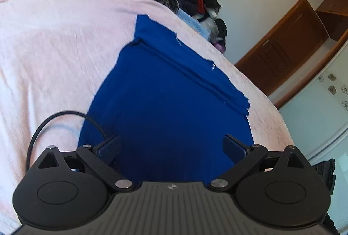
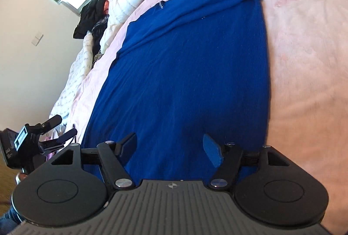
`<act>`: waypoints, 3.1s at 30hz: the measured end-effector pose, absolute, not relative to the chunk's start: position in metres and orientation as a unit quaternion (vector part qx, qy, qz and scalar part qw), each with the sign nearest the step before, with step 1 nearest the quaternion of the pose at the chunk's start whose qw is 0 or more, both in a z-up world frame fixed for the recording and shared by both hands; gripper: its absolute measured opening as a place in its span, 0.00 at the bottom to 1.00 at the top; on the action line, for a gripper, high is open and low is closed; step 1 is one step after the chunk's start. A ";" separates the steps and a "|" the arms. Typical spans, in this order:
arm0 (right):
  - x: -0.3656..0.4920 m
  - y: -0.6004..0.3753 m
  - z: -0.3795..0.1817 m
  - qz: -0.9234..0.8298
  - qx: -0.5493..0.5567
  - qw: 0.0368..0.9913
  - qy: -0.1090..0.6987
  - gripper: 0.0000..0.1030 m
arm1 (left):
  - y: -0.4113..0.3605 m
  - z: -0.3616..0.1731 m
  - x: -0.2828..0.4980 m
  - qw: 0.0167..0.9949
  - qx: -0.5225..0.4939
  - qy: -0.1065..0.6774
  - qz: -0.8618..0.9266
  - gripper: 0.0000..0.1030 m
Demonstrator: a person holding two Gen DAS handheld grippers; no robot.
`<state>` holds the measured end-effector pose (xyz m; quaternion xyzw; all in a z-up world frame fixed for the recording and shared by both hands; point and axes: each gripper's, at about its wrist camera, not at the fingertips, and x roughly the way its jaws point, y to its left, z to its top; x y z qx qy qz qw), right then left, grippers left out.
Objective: Fold small clothes
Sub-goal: 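Grasp the sweater side edge with both grippers and fold it inward, then close both grippers on the ribbed hem of the folded strip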
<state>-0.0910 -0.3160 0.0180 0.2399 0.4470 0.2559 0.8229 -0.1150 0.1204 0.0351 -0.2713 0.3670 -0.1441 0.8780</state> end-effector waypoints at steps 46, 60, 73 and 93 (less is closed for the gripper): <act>-0.194 -0.327 0.015 0.183 0.237 0.860 0.413 0.88 | 0.096 0.001 -0.164 0.905 -0.060 0.420 -0.017 1.00; -0.199 -0.342 0.006 0.199 0.293 0.847 0.396 0.90 | 0.200 -0.023 -0.154 0.739 -0.486 0.417 -0.209 1.00; -0.200 -0.365 0.002 0.199 0.389 0.809 0.393 0.90 | 0.172 -0.025 -0.143 0.750 -0.413 0.482 -0.185 0.32; -0.179 -0.334 -0.005 0.226 0.360 0.769 0.478 0.37 | 0.176 -0.029 -0.147 0.754 -0.412 0.477 -0.186 0.22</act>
